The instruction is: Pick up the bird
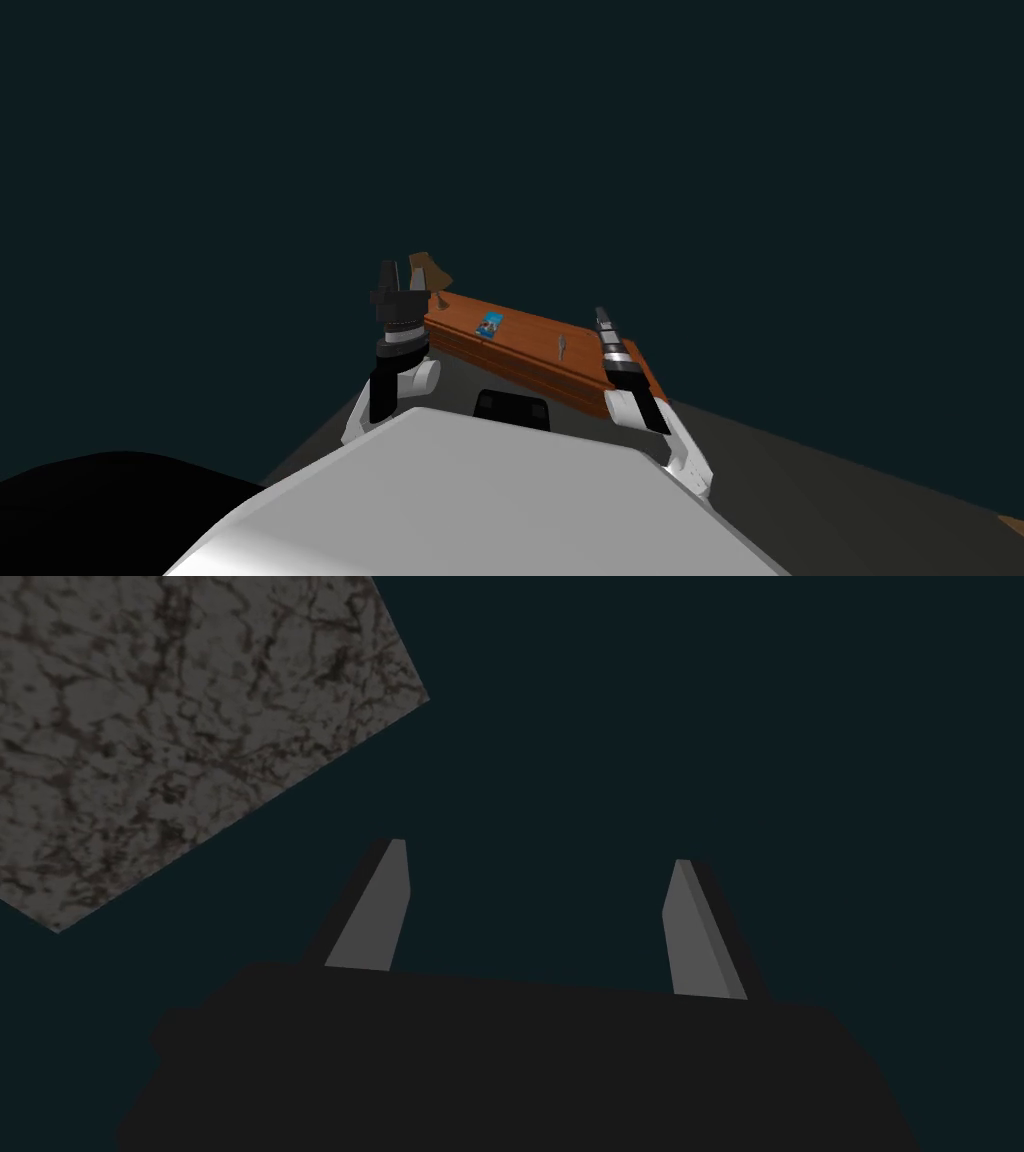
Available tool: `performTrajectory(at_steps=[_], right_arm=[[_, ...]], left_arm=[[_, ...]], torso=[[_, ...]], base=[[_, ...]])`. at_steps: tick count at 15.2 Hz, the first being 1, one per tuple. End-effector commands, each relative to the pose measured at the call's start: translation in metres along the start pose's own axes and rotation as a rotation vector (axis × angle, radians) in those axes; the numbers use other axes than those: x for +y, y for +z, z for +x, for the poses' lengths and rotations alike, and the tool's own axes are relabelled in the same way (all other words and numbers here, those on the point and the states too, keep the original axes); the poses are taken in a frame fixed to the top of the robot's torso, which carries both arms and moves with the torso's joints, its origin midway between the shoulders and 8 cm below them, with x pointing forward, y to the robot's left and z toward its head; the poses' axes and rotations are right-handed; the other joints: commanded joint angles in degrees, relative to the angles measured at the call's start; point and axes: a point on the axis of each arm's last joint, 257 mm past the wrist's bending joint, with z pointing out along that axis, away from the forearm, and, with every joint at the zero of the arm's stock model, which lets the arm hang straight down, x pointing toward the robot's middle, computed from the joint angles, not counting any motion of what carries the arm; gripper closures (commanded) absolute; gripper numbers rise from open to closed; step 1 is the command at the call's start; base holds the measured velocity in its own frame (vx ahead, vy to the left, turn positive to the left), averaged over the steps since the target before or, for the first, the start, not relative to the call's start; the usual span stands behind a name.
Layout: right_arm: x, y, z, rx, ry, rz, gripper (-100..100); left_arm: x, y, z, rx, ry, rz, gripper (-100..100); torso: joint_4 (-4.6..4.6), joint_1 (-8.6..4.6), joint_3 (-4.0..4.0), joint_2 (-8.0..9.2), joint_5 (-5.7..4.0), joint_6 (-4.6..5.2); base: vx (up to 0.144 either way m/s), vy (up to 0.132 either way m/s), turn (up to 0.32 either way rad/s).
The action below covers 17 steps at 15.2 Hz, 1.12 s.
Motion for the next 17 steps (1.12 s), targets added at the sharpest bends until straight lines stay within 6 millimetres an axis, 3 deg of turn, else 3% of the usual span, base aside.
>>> performTrajectory(at_steps=[1, 5, 10, 12, 13, 14, 17], right_arm=[[-0.025, 0.006, -0.003, 0.017, -0.062, 0.058, -100], [-0.062, 0.005, -0.002, 0.04, -0.113, 0.141, -100], [-0.126, 0.011, -0.012, 0.08, -0.249, 0.297, -100], [-0.145, 0.003, -0.009, 0.095, -0.251, 0.344, -100], [-0.145, 0.003, -0.009, 0.095, -0.251, 0.344, -100], [-0.164, 0.004, -0.013, 0.109, -0.29, 0.396, -100], [-0.192, -0.002, -0.016, 0.131, -0.324, 0.47, -100]], left_arm=[[0.0, 0.0, 0.0, 0.0, 0.0, 0.0, 0], [0.0, 0.0, 0.0, 0.0, 0.0, 0.0, 0], [0.0, 0.0, 0.0, 0.0, 0.0, 0.0, 0], [0.0, 0.0, 0.0, 0.0, 0.0, 0.0, 0], [0.0, 0.0, 0.0, 0.0, 0.0, 0.0, 0], [0.0, 0.0, 0.0, 0.0, 0.0, 0.0, 0], [0.0, 0.0, 0.0, 0.0, 0.0, 0.0, 0]], torso=[[0.0, 0.0, 0.0, 0.0, 0.0, 0.0], [0.0, 0.0, -0.01, -0.01, 0.0, -0.03], [0.0, -0.01, 0.0, -0.01, 0.0, -0.02], [0.0, -0.02, 0.01, 0.01, -0.01, -0.02], [0.0, -0.02, 0.01, 0.01, -0.01, 0.0], [0.0, 0.01, 0.0, 0.0, 0.0, 0.0], [0.01, 0.02, 0.0, -0.01, 0.01, -0.06]], base=[[-0.004, -0.009, 0.134], [-0.005, -0.012, 0.143], [-0.008, -0.013, 0.176], [-0.009, -0.019, 0.103], [-0.004, -0.008, -0.011], [-0.005, -0.004, 0.134], [-0.008, -0.014, 0.206]])
